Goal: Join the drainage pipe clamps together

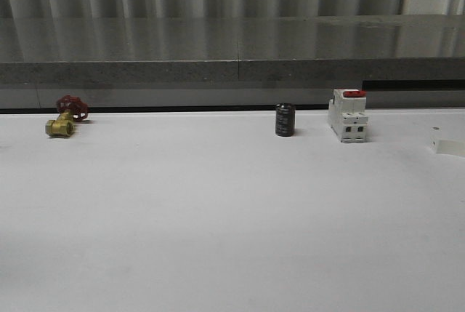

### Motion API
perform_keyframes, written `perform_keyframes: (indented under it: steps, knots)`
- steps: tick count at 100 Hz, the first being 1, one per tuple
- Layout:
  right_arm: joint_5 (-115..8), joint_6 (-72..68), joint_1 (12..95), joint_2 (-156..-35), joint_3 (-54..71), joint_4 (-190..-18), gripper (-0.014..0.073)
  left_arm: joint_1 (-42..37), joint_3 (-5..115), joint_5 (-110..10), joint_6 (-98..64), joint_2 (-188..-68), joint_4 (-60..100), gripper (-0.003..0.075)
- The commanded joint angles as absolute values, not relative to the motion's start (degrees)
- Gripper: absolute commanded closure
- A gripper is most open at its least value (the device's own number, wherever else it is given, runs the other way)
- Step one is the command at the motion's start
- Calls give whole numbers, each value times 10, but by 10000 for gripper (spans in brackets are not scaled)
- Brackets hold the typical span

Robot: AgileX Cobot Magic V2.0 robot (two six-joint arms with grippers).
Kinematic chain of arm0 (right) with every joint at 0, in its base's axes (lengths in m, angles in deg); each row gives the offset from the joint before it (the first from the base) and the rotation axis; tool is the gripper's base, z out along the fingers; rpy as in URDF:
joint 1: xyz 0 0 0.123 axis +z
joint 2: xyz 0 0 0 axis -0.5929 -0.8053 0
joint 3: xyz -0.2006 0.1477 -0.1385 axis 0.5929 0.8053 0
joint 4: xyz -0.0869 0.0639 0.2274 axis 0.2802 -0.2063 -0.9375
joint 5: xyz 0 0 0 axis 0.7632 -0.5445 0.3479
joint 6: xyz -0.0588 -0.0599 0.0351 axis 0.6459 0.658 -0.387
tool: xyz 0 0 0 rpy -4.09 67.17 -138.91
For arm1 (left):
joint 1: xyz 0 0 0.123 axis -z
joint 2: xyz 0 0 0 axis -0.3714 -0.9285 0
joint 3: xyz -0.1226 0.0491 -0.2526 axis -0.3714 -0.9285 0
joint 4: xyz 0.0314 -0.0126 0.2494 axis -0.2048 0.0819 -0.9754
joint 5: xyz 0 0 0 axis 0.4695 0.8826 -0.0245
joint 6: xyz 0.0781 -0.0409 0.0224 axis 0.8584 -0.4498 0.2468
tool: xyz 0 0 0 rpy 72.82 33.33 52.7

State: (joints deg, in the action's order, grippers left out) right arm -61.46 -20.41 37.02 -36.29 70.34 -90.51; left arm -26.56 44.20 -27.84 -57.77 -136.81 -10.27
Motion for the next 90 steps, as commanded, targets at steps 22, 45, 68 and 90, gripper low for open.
perform_keyframes:
  steps: [22,45,68,90]
  knots:
    - [-665,-203,367,-352,691,-902,658,-331,595,-251,-582,-1520,-106,209]
    - [-665,-203,367,-352,691,-902,658,-339,685,-188,-579,-1633,-106,209]
    - [-665,-203,367,-352,691,-902,658,-339,756,-167,-531,-1727,-104,209]
    - [-665,-203,367,-352,691,-902,658,-339,799,-167,-508,-1793,-103,209]
